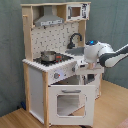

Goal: Play with the kitchen

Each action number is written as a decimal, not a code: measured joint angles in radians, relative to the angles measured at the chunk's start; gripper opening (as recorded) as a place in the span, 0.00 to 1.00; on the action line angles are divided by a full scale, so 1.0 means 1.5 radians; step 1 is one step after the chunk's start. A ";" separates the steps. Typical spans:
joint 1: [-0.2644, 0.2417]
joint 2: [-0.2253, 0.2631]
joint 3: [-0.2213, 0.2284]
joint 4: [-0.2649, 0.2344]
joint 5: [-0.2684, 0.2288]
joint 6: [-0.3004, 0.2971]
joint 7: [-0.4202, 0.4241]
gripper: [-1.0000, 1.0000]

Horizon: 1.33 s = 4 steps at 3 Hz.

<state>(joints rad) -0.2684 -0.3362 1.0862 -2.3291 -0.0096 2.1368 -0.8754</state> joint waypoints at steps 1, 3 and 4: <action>-0.010 0.006 0.000 -0.002 0.000 0.009 -0.034 0.00; -0.018 0.063 0.000 -0.060 -0.002 0.105 -0.071 0.00; -0.020 0.108 0.007 -0.066 -0.002 0.147 -0.045 0.00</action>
<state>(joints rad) -0.2979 -0.1738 1.0963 -2.4274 -0.0132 2.3579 -0.9423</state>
